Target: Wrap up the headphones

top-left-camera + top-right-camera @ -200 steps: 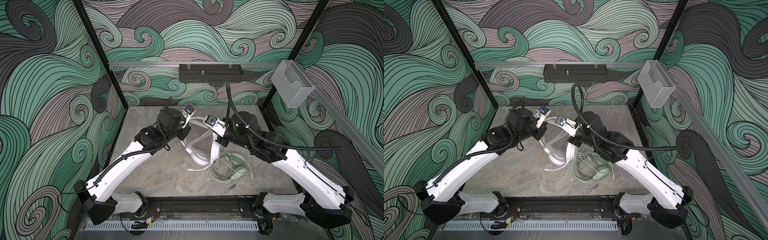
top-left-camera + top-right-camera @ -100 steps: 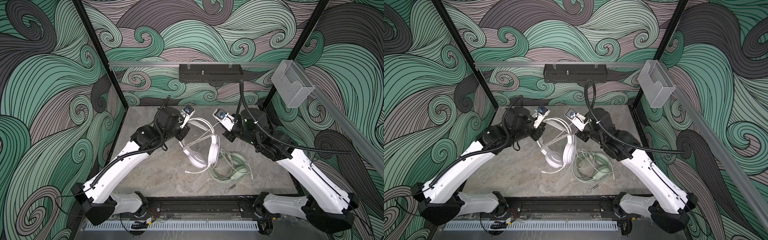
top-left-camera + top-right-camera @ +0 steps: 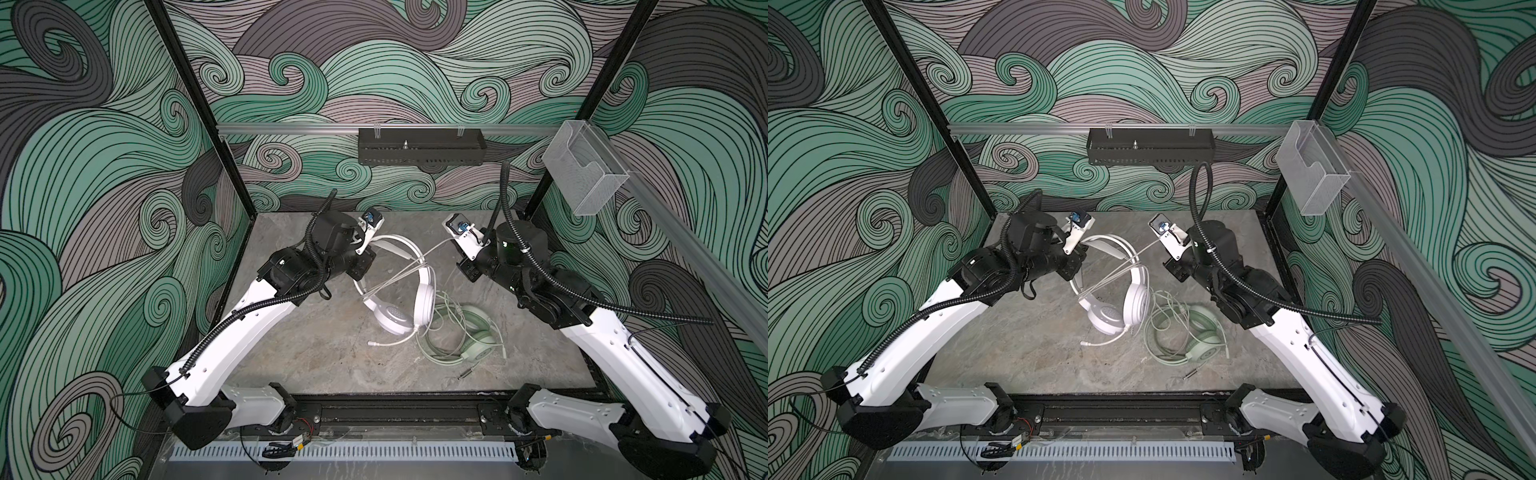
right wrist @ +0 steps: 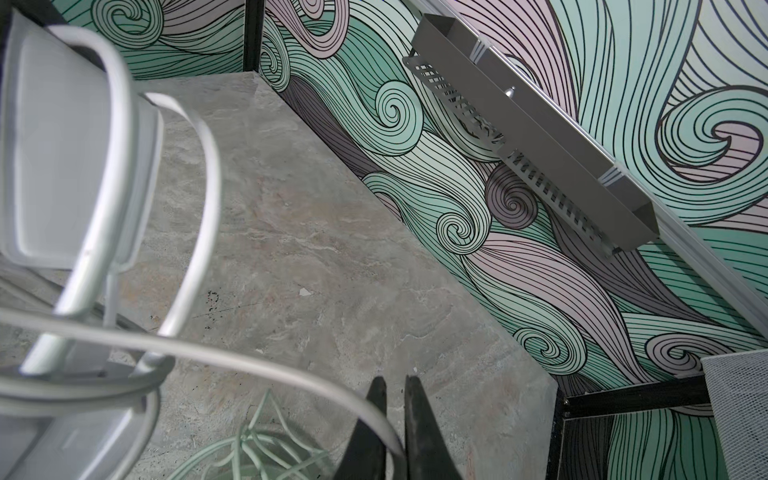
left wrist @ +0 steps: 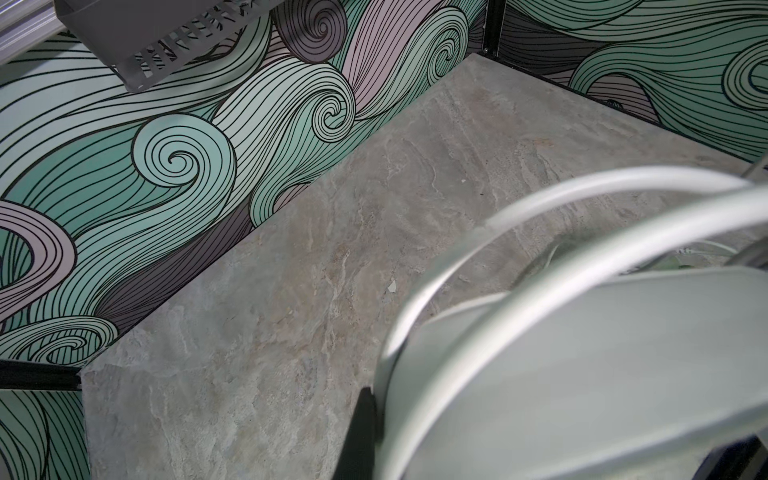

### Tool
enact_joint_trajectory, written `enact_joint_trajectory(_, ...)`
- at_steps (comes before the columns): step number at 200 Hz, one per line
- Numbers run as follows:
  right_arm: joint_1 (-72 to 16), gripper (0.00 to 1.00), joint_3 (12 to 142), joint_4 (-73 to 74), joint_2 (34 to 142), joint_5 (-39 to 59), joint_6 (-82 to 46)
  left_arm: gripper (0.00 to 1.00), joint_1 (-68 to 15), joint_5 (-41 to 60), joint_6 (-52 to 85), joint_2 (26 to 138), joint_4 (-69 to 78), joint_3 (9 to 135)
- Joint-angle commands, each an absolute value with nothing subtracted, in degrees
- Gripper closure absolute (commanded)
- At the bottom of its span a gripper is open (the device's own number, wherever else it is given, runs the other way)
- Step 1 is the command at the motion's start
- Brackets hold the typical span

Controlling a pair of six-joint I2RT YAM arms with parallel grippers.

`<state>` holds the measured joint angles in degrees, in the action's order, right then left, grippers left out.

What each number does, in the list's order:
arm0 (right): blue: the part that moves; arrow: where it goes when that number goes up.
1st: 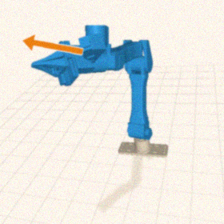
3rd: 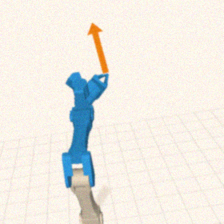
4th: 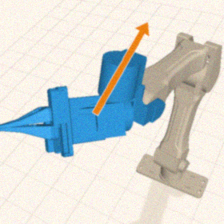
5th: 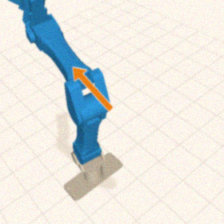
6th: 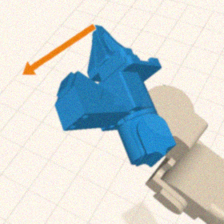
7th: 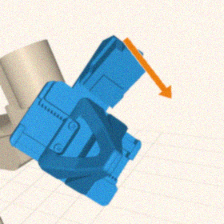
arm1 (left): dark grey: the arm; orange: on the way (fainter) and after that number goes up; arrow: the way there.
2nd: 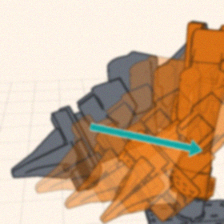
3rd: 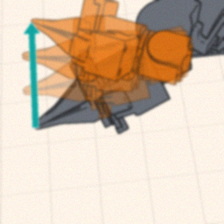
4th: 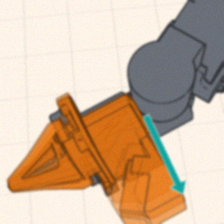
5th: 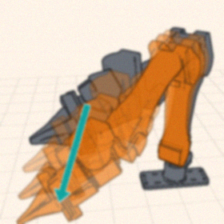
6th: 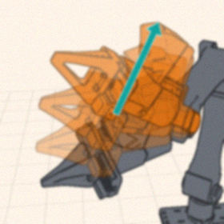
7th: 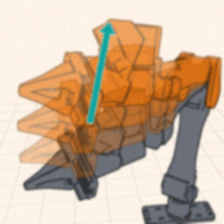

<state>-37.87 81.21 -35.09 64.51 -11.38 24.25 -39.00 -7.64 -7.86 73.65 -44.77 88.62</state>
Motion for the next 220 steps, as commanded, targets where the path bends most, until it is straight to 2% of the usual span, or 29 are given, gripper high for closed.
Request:
enact_joint_trajectory(1,-35.0,0.87,80.1,-31.4,64.1,-9.7,20.3,1.00,-38.3,-4.6,-4.0,72.4,-43.1,92.5)
enact_joint_trajectory(112,-33.7,0.85,91.8,-21.0,72.8,8.2,11.3,1.00,-37.5,0.7,5.5,72.1,-42.7,110.6)
enact_joint_trajectory(147,-33.7,0.77,89.3,-10.1,71.2,16.0,9.3,1.00,-37.4,1.0,9.1,71.5,-39.3,113.2)
enact_joint_trajectory(220,-31.9,0.78,79.3,-4.9,69.2,18.0,5.6,1.00,-36.7,0.4,15.7,73.1,-36.2,119.0)
